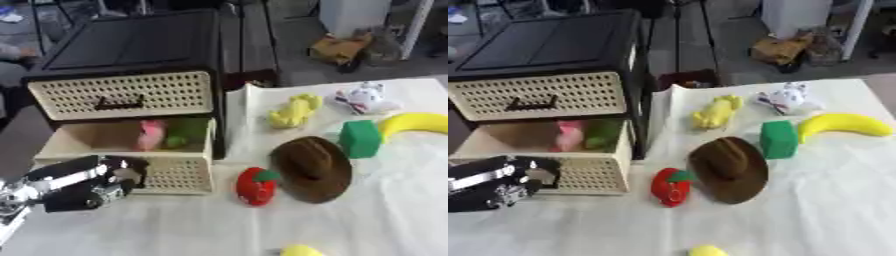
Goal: Pick up objects from table and place into drawer.
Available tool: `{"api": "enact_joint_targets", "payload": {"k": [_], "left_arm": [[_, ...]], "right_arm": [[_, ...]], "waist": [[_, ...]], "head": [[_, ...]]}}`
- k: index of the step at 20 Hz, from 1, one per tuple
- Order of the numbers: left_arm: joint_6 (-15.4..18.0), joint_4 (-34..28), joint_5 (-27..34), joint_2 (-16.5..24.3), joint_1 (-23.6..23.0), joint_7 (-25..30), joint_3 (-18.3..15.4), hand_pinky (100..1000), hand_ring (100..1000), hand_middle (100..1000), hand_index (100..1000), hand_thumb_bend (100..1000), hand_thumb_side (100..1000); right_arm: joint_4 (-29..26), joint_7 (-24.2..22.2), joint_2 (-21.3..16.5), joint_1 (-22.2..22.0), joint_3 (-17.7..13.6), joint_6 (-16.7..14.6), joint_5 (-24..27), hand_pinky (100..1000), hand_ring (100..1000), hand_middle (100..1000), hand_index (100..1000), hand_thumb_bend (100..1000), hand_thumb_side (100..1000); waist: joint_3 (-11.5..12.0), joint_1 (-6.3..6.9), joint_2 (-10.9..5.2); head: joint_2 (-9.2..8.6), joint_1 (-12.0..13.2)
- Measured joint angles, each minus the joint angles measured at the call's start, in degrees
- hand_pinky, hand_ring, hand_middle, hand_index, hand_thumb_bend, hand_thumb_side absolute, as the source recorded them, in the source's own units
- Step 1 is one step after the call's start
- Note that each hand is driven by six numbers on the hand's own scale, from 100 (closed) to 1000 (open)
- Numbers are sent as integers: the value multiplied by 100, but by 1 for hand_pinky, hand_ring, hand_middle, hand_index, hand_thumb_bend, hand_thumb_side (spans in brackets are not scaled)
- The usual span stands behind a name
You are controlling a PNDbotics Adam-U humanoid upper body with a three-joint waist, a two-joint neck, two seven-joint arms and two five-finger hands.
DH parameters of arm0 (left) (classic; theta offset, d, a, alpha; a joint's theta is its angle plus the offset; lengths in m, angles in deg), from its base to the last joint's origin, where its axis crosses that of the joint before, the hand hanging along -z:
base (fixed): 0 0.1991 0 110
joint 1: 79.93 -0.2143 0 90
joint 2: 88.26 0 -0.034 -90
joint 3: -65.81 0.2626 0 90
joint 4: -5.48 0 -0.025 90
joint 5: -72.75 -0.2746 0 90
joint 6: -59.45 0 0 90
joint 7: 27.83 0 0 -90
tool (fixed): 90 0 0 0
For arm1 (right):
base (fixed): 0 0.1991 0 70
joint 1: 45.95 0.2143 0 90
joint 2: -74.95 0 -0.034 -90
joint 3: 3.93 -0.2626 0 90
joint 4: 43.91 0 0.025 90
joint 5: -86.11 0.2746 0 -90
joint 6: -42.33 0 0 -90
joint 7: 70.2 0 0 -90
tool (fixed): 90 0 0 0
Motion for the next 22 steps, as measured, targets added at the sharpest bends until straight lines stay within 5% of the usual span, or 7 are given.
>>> {"api": "enact_joint_targets", "payload": {"k": [22], "left_arm": [[-65, 1193, 660, -314, 618, 290, -354, 113, 313, 847, 1000, 100, 1000]], "right_arm": [[0, -47, 100, 85, -1, 65, 21, 687, 678, 527, 700, 419, 1000]], "waist": [[-245, 55, 69]], "head": [[-41, 101]]}}
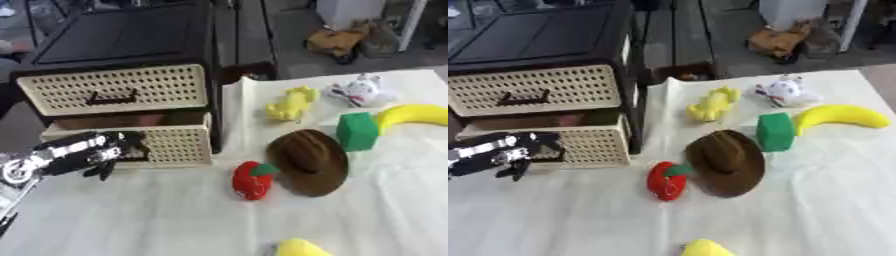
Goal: Pick up objects from table and place into drawer.
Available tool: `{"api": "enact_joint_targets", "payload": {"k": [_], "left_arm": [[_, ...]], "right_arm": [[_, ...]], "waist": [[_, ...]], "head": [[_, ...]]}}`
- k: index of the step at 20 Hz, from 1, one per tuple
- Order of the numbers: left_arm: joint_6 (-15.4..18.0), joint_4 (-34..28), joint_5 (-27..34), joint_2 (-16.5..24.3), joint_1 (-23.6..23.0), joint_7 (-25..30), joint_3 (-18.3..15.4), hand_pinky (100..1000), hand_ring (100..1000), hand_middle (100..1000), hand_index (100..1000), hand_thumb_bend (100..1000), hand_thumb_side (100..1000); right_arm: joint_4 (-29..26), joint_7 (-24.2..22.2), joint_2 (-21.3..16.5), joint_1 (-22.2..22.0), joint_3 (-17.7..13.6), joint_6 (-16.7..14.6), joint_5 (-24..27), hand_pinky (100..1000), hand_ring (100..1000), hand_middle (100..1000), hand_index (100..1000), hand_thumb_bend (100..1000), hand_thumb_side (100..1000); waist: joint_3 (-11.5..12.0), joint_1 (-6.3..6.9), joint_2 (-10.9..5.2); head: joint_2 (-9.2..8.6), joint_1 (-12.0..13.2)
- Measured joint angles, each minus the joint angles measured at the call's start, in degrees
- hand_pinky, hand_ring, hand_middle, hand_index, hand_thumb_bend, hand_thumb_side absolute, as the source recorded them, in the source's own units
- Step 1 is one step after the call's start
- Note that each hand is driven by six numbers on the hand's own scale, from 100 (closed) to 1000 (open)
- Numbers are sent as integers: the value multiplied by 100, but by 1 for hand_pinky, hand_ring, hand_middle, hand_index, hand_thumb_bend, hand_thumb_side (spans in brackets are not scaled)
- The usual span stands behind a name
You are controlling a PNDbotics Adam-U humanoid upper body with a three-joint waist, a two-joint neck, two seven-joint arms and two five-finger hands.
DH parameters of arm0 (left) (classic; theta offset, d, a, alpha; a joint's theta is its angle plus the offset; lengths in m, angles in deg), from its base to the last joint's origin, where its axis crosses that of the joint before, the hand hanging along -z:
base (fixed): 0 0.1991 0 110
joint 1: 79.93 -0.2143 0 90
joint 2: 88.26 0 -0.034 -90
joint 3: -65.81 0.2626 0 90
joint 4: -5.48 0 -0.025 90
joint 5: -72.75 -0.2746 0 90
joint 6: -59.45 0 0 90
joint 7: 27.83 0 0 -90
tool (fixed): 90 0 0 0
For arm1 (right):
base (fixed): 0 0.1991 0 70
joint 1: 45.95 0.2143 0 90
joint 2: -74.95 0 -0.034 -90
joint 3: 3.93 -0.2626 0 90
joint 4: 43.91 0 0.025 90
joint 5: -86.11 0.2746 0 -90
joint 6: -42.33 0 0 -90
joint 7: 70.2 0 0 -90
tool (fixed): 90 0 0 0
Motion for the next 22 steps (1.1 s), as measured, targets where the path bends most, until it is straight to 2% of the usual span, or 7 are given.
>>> {"api": "enact_joint_targets", "payload": {"k": [13, 18, 22], "left_arm": [[283, 571, -111, -171, 223, -204, -236, 122, 317, 877, 1000, 100, 1000], [385, 571, -311, -190, 216, -242, -245, 154, 343, 817, 1000, 100, 1000], [409, 359, -555, -145, 116, -216, -216, 188, 386, 844, 1000, 100, 1000]], "right_arm": [[0, -60, 49, 59, 2, 55, 4, 687, 675, 526, 698, 419, 1000], [0, -83, 53, 52, 2, 81, 14, 687, 674, 525, 698, 418, 1000], [0, -94, 55, 22, 2, 100, 18, 688, 674, 525, 698, 417, 1000]], "waist": [[-93, 49, 52], [-67, 54, 50], [-30, 54, 5]], "head": [[-67, 30], [-64, 30], [-56, 22]]}}
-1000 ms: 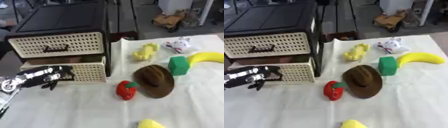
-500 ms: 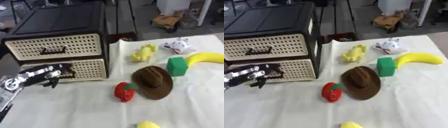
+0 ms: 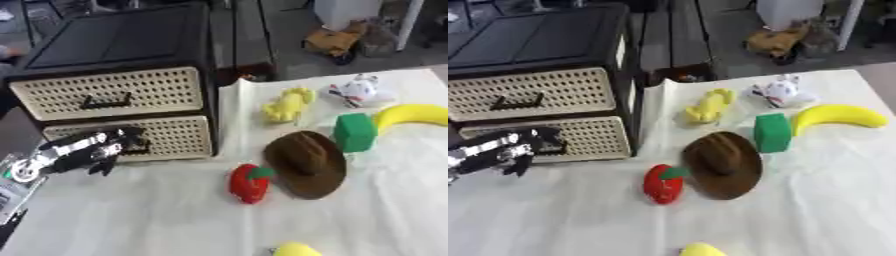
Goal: Pick up objects from table and place into drawer.
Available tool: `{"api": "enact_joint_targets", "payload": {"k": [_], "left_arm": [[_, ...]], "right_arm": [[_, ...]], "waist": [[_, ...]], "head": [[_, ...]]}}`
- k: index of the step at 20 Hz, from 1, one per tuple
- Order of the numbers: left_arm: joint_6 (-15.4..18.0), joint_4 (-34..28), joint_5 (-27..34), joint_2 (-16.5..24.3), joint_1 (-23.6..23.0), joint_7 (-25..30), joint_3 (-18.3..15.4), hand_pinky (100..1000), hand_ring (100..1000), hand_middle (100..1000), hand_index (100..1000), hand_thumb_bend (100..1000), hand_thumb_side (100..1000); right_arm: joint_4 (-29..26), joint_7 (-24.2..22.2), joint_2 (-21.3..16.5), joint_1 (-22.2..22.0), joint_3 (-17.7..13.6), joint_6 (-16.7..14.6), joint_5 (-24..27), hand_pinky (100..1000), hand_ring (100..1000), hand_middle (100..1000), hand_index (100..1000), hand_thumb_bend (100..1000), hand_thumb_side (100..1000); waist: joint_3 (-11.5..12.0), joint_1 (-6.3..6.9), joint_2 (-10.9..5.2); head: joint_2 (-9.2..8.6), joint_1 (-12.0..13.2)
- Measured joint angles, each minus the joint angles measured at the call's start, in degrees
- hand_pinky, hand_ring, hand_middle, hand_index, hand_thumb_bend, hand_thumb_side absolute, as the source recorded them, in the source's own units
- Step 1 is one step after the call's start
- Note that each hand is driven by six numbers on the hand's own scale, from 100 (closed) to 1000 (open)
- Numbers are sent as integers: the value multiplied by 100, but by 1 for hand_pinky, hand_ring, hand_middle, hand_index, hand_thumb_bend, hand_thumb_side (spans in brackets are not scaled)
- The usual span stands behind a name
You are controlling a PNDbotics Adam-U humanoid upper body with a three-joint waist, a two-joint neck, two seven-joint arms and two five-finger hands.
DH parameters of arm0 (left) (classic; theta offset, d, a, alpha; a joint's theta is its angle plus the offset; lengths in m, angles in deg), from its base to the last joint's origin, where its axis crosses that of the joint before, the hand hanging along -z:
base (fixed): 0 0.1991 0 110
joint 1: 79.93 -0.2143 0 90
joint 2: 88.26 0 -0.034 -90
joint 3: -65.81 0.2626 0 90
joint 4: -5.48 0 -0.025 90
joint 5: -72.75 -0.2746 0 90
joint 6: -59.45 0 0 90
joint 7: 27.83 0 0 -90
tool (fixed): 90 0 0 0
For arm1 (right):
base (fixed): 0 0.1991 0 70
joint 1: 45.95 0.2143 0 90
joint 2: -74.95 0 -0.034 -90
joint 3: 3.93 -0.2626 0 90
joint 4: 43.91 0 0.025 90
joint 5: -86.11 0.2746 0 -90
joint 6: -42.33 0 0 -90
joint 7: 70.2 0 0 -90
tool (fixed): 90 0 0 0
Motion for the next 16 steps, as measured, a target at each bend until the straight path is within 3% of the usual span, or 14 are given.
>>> {"api": "enact_joint_targets", "payload": {"k": [6, 10, 16], "left_arm": [[208, -711, -418, 210, -169, -58, 47, 314, 569, 903, 1000, 100, 1000], [453, -1279, -627, 337, -346, -63, 96, 327, 574, 892, 1000, 100, 1000], [495, -2182, -514, 525, -585, 38, 53, 294, 547, 858, 1000, 100, 1000]], "right_arm": [[0, 14, 16, -66, -6, 37, 1, 687, 674, 525, 698, 417, 1000], [0, 35, 43, -96, -36, 55, 1, 687, 675, 526, 699, 416, 1000], [0, 65, 43, -108, -39, 56, 1, 687, 677, 528, 699, 437, 1000]], "waist": [[44, -15, -59], [87, -48, -78], [161, -81, -115]], "head": [[45, -31], [58, -55], [94, -112]]}}
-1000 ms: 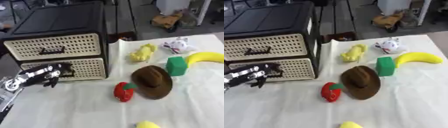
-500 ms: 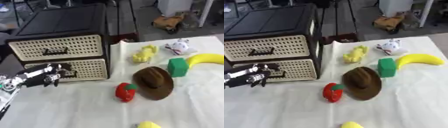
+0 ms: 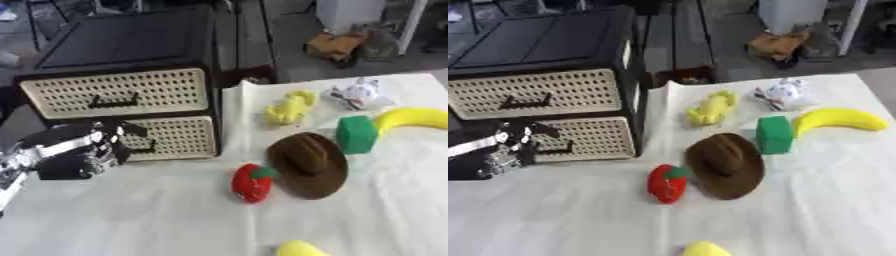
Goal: Pick up objects from table and place into drawer.
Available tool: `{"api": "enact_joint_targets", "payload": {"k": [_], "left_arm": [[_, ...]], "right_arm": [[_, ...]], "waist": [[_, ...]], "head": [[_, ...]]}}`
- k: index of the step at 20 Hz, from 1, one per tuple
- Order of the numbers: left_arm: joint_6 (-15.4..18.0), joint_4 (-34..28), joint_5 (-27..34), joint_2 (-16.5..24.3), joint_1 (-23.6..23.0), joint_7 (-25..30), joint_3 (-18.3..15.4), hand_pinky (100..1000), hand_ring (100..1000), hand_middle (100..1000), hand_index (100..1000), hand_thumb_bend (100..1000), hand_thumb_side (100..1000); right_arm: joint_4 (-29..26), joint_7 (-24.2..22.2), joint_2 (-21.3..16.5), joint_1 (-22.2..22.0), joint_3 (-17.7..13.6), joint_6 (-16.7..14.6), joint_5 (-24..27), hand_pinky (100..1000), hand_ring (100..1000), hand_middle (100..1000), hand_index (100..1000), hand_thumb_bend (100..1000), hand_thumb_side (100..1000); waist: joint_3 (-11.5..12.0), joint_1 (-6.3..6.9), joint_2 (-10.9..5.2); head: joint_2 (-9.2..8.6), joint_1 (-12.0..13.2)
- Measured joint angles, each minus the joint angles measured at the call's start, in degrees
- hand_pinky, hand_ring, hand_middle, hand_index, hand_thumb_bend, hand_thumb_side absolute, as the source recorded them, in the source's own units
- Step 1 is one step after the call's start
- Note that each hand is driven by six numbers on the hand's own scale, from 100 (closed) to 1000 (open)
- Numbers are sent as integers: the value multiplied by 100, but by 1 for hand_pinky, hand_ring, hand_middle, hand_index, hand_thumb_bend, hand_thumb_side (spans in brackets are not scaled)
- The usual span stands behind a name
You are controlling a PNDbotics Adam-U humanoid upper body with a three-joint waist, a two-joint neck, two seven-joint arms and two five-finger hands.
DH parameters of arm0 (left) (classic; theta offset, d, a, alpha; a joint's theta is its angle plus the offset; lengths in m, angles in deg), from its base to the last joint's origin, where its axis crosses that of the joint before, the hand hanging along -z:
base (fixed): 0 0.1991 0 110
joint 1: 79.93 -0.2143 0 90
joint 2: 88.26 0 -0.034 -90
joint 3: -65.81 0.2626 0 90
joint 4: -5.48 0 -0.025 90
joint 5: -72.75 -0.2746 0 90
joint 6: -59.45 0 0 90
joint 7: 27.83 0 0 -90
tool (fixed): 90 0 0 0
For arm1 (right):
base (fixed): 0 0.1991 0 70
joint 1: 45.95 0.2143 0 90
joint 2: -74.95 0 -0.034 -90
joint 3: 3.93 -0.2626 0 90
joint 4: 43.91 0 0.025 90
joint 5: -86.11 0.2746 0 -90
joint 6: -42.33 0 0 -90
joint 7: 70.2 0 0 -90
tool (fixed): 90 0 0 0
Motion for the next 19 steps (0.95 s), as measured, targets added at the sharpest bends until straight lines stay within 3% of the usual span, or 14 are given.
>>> {"api": "enact_joint_targets", "payload": {"k": [6, 12, 19], "left_arm": [[151, -844, 456, -91, -333, 166, -201, 249, 515, 765, 1000, 100, 1000], [105, -1683, 968, -505, -634, -228, -814, 254, 513, 689, 980, 100, 1000], [-386, -2505, 1583, -1148, -807, -832, -1801, 438, 654, 761, 979, 100, 1000]], "right_arm": [[0, 60, 0, -37, -32, -40, 2, 686, 679, 530, 701, 414, 1000], [0, 139, -2, -82, -40, -145, 6, 684, 682, 535, 703, 413, 1000], [0, 302, -16, -92, -70, -395, 7, 677, 694, 550, 709, 412, 1000]], "waist": [[116, -66, -35], [239, -142, -82], [367, -280, -150]], "head": [[9, -115], [62, -234], [155, -291]]}}
